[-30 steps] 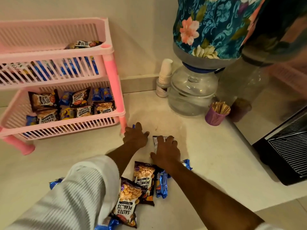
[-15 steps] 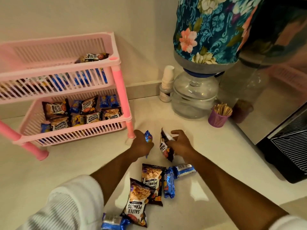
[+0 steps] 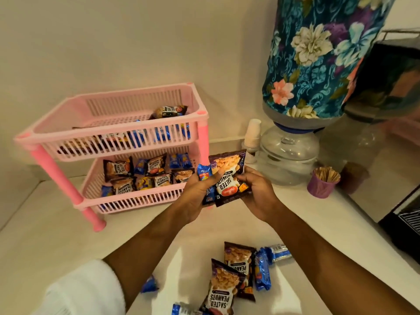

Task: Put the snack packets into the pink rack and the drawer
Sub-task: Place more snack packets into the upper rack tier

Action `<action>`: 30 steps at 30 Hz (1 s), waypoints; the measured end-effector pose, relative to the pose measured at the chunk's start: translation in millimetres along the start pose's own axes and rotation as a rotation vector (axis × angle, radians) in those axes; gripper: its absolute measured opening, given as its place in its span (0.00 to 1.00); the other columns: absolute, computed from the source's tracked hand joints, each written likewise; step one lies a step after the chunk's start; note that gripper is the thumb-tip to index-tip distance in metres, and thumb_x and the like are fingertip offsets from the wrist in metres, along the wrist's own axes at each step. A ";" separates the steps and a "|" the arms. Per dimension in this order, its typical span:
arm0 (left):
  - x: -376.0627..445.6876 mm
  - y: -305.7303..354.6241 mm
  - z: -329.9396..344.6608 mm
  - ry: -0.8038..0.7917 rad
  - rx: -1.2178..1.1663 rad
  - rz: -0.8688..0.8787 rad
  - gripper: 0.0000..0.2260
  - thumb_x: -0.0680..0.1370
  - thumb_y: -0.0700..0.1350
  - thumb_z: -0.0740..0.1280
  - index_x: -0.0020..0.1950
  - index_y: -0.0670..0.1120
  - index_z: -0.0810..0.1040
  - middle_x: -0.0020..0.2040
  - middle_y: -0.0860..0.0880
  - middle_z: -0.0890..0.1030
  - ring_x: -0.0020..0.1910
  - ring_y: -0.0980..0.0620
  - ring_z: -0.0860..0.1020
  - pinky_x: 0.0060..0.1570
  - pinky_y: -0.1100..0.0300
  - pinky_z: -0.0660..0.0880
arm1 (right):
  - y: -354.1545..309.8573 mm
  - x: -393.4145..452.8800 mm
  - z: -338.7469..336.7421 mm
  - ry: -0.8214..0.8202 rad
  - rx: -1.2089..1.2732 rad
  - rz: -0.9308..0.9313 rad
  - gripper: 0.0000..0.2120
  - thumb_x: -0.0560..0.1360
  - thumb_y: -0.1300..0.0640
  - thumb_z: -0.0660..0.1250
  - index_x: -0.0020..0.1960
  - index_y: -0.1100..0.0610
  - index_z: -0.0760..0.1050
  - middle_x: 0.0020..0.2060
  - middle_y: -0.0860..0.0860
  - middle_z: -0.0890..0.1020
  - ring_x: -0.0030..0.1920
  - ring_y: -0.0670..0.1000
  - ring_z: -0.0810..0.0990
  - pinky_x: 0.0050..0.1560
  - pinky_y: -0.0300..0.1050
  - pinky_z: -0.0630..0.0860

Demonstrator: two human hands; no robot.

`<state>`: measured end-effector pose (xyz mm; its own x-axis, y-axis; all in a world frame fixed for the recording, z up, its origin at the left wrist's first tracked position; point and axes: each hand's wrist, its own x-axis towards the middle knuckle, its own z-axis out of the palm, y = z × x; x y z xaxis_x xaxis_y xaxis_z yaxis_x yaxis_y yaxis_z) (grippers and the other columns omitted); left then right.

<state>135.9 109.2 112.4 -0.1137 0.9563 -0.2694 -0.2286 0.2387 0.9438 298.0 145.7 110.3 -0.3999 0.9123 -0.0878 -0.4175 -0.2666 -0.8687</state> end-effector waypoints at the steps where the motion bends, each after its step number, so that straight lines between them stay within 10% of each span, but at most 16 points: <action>1: -2.4 7.4 -3.9 0.029 -0.015 0.036 0.28 0.66 0.54 0.77 0.62 0.46 0.76 0.54 0.45 0.86 0.52 0.45 0.85 0.56 0.44 0.80 | -4.7 0.7 11.1 0.009 -0.052 -0.032 0.15 0.78 0.68 0.58 0.56 0.58 0.81 0.50 0.57 0.87 0.47 0.54 0.86 0.43 0.45 0.82; 9: -31.1 96.9 -46.3 0.117 0.003 0.474 0.30 0.62 0.52 0.82 0.60 0.47 0.79 0.52 0.46 0.86 0.50 0.46 0.85 0.50 0.47 0.82 | -55.0 -3.5 110.0 -0.046 -0.454 -0.293 0.21 0.75 0.34 0.63 0.54 0.48 0.81 0.47 0.48 0.88 0.48 0.50 0.88 0.44 0.41 0.83; 17: -48.7 189.2 -95.5 0.350 0.260 0.627 0.27 0.60 0.62 0.79 0.54 0.53 0.79 0.46 0.55 0.86 0.45 0.57 0.85 0.45 0.61 0.81 | -103.5 28.1 193.0 -0.157 -0.556 -0.327 0.09 0.75 0.51 0.73 0.54 0.52 0.81 0.46 0.51 0.88 0.46 0.53 0.88 0.41 0.44 0.84; 22: -24.1 237.3 -151.4 0.362 0.211 0.527 0.20 0.75 0.46 0.71 0.63 0.43 0.69 0.49 0.44 0.80 0.36 0.48 0.84 0.41 0.53 0.82 | -112.5 89.7 238.5 -0.030 -0.557 -0.287 0.06 0.77 0.56 0.72 0.52 0.57 0.81 0.46 0.55 0.88 0.45 0.56 0.88 0.48 0.52 0.84; 26: 2.8 261.1 -190.8 0.436 0.265 0.438 0.20 0.76 0.40 0.69 0.58 0.44 0.59 0.58 0.38 0.75 0.54 0.37 0.81 0.56 0.40 0.79 | -108.9 148.8 266.2 0.116 -0.666 -0.240 0.06 0.77 0.55 0.71 0.47 0.55 0.76 0.49 0.57 0.85 0.49 0.57 0.86 0.55 0.58 0.82; 30: 30.5 273.7 -219.8 0.405 0.462 0.325 0.22 0.77 0.41 0.71 0.58 0.45 0.58 0.56 0.41 0.73 0.52 0.44 0.79 0.57 0.44 0.79 | -102.5 204.5 283.1 0.160 -0.840 -0.194 0.12 0.76 0.54 0.72 0.55 0.60 0.78 0.50 0.58 0.84 0.48 0.57 0.85 0.54 0.55 0.83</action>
<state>-142.7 166.6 320.4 -0.4790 0.8746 0.0750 0.3028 0.0844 0.9493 28.0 271.6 319.4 -0.2389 0.9672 0.0864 0.2980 0.1577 -0.9415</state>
